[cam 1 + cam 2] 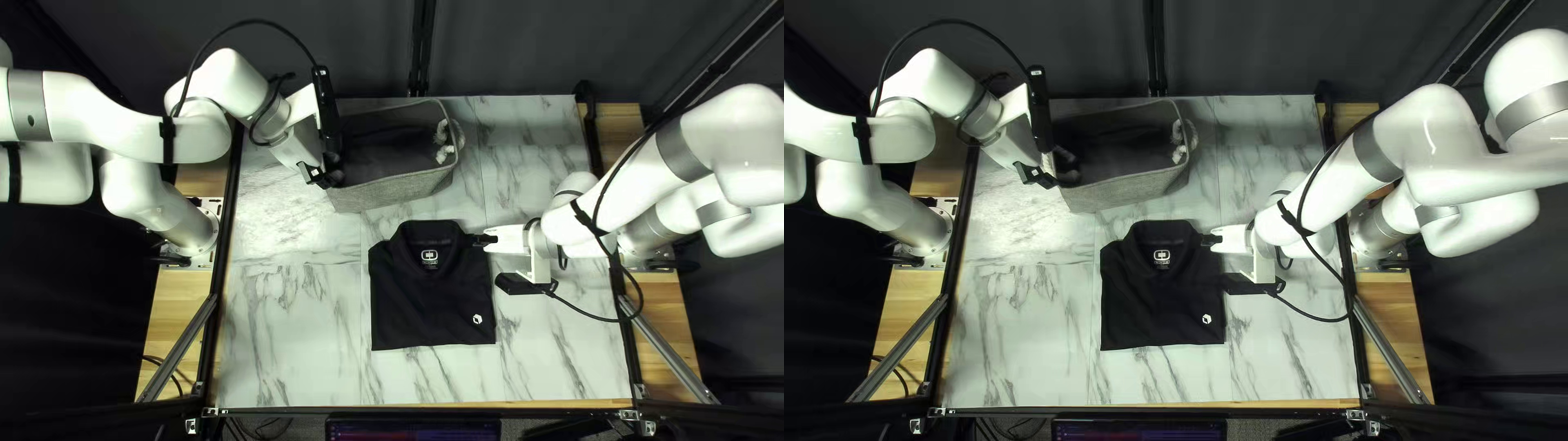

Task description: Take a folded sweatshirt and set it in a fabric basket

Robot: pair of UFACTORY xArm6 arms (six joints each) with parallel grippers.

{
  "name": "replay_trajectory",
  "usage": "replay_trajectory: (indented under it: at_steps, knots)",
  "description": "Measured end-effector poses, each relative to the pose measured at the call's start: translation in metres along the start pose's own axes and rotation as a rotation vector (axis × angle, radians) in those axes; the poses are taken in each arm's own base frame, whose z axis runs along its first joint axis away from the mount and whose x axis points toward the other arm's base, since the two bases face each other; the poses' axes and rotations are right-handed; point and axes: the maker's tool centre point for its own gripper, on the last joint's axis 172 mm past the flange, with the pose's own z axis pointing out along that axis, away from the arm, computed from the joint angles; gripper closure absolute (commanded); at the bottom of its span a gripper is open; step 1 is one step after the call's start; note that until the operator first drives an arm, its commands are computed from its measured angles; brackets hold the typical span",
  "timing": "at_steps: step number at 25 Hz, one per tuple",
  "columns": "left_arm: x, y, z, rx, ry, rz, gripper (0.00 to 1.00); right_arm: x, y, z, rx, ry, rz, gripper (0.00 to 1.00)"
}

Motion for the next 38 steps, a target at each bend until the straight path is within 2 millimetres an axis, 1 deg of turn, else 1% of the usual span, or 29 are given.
replay_trajectory:
  at_steps: [5, 6, 7, 8, 9, 10, 31, 36, 38]
  knots:
    - [0.0, 0.0, 0.0, 0.0, 0.0, 0.0, 0.0, -0.001, -0.001, 0.002, 0.004, 0.0, -0.001, 0.01]
    - [0.0, 0.0, 0.0, 0.0, 0.0, 0.0, 0.0, 0.0, 0.0, 0.002, 0.006, 0.0, -0.001, 0.07]
    - [0.0, 0.0, 0.0, 0.0, 0.0, 0.0, 0.0, 0.0, 0.0, 0.003, 0.008, 0.001, -0.002, 0.19]
    - [0.0, 0.0, 0.0, 0.0, 0.0, 0.0, 0.0, 0.0, 0.0, 0.003, 0.009, 0.001, -0.002, 0.36]
    - [0.0, 0.0, 0.0, 0.0, 0.0, 0.0, 0.0, 0.0, 0.0, 0.004, 0.01, 0.001, -0.002, 0.95]
    - [0.0, 0.0, 0.0, 0.0, 0.0, 0.0, 0.0, 0.0, 0.0, 0.004, 0.011, 0.002, -0.003, 1.0]
    - [0.0, 0.0, 0.0, 0.0, 0.0, 0.0, 0.0, -0.001, 0.002, -0.001, 0.015, -0.008, -0.018, 1.0]
    - [0.0, 0.0, 0.0, 0.0, 0.0, 0.0, 0.0, -0.004, 0.006, -0.01, 0.016, -0.014, -0.02, 1.0]
    - [0.0, 0.0, 0.0, 0.0, 0.0, 0.0, 0.0, -0.003, 0.006, -0.01, 0.024, -0.017, -0.017, 1.0]
